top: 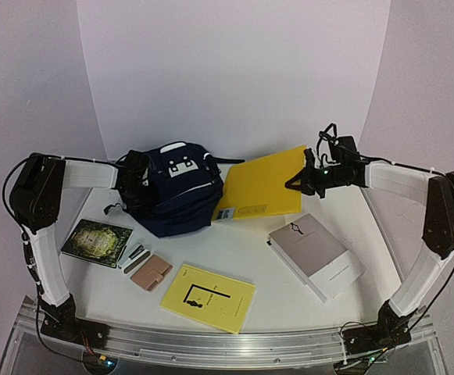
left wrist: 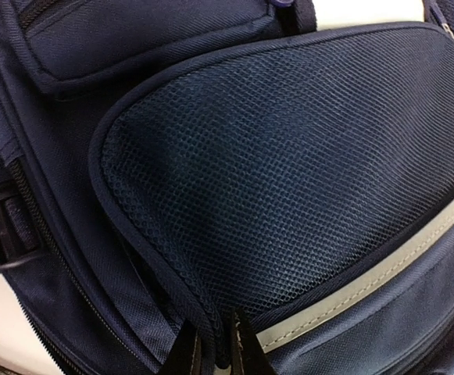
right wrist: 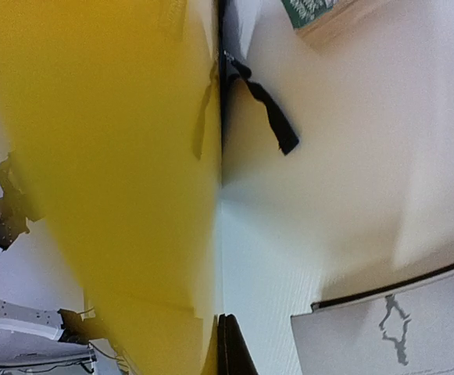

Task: Pack the student bag
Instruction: Adjust the student bag at the center of the board.

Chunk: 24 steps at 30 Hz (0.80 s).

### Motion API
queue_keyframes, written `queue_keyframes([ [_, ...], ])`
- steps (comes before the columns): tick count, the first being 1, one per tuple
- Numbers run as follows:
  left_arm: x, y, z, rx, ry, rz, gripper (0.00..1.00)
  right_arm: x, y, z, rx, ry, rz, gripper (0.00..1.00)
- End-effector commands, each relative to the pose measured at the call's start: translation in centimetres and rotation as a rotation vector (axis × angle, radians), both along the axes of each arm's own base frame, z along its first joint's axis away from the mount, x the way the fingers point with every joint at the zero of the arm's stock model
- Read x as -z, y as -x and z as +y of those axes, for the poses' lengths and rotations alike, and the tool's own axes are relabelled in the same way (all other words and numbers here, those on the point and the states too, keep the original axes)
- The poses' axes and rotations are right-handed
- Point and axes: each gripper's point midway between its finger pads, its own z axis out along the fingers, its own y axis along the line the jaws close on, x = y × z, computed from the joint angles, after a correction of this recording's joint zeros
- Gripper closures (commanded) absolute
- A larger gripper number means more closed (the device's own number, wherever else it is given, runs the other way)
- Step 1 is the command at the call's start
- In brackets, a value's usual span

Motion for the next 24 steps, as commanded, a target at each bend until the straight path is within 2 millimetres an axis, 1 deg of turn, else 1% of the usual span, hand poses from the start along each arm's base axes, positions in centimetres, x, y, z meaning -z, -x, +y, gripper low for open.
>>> queue_keyframes([
  [1,-2.9,2.7,-7.8,0.184,0.232,0.009,1.0,-3.7,-5.7,-0.6,0.099,0.029,-0.223,1.0],
  [3,-3.7,2.7,-8.1,0.185,0.246,-0.001,1.0,-5.0,-6.7,-1.8,0.133,0.03,-0.251,1.0],
  [5,-4.5,2.7,-7.7,0.162,0.243,-0.013,1.0,-6.1,-7.0,-3.1,0.156,0.031,-0.272,1.0],
  [9,-5.7,2.7,-6.6,0.079,0.238,-0.032,1.0,-7.1,-6.9,-6.0,0.187,0.065,-0.291,1.0],
  [11,-6.1,2.5,-6.4,0.035,0.264,-0.043,1.0,-7.4,-6.3,-6.9,0.183,0.075,-0.294,1.0],
  [13,-6.2,2.2,-6.7,-0.011,0.315,-0.044,1.0,-7.7,-5.5,-7.4,0.169,0.071,-0.291,1.0],
  [15,-6.1,1.8,-6.7,-0.071,0.358,-0.042,1.0,-8.6,-4.5,-8.0,0.162,0.074,-0.298,1.0],
  [18,-5.9,0.8,-7.6,-0.112,0.431,-0.052,1.0,-10.3,-3.2,-9.2,0.167,0.107,-0.338,1.0],
  [20,-5.7,0.0,-8.6,-0.115,0.456,-0.055,1.0,-10.9,-2.5,-10.1,0.176,0.119,-0.343,1.0],
  [22,-5.3,-0.7,-9.4,-0.134,0.476,-0.047,1.0,-11.0,-1.9,-10.8,0.183,0.107,-0.323,1.0],
  [24,-5.5,-1.2,-9.9,-0.156,0.533,-0.047,1.0,-10.5,-1.0,-10.7,0.169,0.074,-0.289,1.0],
])
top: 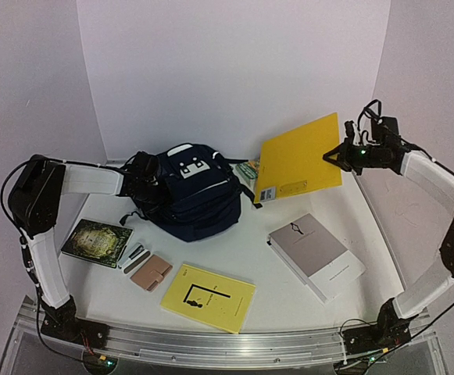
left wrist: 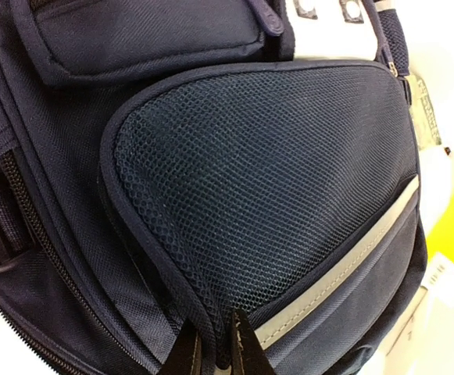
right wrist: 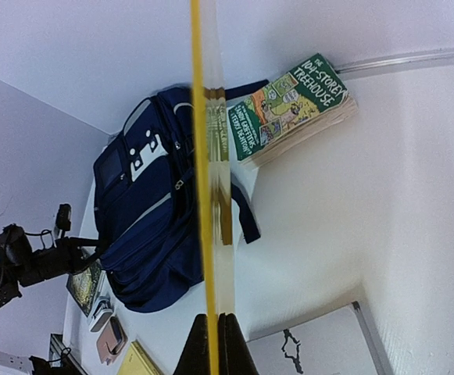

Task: Pack the student bag
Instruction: Adjust the student bag at the center of the board.

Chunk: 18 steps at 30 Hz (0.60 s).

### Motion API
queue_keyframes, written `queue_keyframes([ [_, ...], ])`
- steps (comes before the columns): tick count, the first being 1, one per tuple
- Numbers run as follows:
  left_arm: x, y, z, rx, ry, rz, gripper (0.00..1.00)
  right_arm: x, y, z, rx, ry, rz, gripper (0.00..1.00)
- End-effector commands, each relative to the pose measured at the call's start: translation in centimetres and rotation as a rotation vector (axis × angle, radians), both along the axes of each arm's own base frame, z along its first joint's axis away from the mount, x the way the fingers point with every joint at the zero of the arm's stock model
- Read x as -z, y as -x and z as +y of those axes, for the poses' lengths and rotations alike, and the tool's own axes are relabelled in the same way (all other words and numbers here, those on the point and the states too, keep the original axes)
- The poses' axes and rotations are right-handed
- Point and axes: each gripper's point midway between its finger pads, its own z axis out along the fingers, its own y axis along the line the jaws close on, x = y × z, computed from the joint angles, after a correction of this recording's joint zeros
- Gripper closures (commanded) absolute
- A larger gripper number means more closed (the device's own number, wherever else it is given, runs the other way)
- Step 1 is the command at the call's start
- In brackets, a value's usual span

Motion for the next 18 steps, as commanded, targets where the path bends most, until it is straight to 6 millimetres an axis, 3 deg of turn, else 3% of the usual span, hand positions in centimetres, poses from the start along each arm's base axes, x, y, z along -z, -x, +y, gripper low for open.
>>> queue_keyframes([
  [1,-3.8,-2.9,-4.0,-0.013,0.211,-0.104,1.0,-1.1,2.3,-0.1,-0.051,-0.042,-0.009,1.0],
  [2,-4.9,-3.2,-4.3,-0.006,0.234,-0.136,0.99,-0.5,2.9,0.3,-0.071,-0.061,0.013,1.0],
  [7,-8.8,-2.8,-4.1,0.133,0.035,-0.253,0.67,2.2,5.0,0.9,-0.115,-0.098,0.098,1.0],
  [10,-9.7,-2.1,-3.1,0.257,-0.183,-0.288,0.38,3.7,5.9,1.4,-0.141,-0.125,0.148,1.0],
  [12,-9.7,-2.3,-1.2,0.245,-0.308,-0.291,0.21,4.5,6.4,1.8,-0.158,-0.147,0.181,1.0],
  [14,-9.7,-2.9,0.3,0.225,-0.379,-0.29,0.15,4.9,6.8,2.3,-0.174,-0.156,0.198,1.0],
  [18,-9.3,-6.5,3.5,0.169,-0.403,-0.293,0.12,5.6,7.3,3.1,-0.195,-0.16,0.224,1.0],
])
